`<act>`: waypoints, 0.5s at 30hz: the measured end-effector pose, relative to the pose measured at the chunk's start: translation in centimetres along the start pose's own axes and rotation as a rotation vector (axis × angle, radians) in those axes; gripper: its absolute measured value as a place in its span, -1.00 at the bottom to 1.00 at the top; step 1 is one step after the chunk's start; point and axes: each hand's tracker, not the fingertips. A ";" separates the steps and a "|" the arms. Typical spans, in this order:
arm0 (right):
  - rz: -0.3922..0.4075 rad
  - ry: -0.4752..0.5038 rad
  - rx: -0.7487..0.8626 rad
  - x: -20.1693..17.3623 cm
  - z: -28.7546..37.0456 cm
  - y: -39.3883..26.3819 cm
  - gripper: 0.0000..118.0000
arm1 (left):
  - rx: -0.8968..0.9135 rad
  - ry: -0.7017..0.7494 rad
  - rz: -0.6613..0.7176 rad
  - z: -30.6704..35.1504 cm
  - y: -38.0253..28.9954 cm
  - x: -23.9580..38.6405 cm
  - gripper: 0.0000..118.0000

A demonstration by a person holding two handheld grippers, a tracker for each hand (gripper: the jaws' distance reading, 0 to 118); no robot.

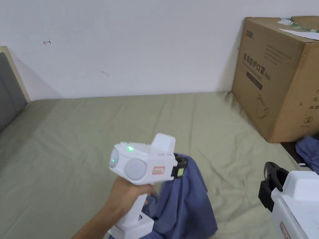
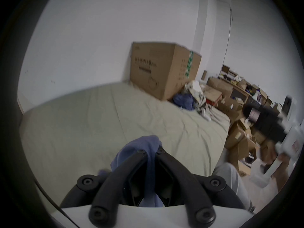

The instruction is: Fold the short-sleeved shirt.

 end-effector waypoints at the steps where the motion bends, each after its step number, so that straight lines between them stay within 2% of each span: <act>1: 0.000 -0.001 -0.004 0.0 -0.1 -0.2 -1.00 | -0.047 -0.007 0.002 -1.5 -1.2 -0.1 -0.97; 9: 0.002 0.015 -0.058 -0.3 -0.5 -2.0 -1.00 | -0.332 0.086 -0.016 -9.5 -10.4 -0.5 -0.96; 12: 0.005 0.021 -0.073 -0.4 -0.6 -2.2 -1.00 | -0.364 0.097 0.008 -10.4 -12.5 -1.0 -0.91; 13: 0.006 0.021 -0.076 -0.4 -0.6 -2.3 -1.00 | -0.357 0.100 0.011 -10.3 -12.8 -1.1 -0.85; 15: 0.007 0.022 -0.078 -0.4 -0.5 -2.2 -1.00 | -0.308 0.118 0.028 -9.4 -12.7 -0.9 -0.49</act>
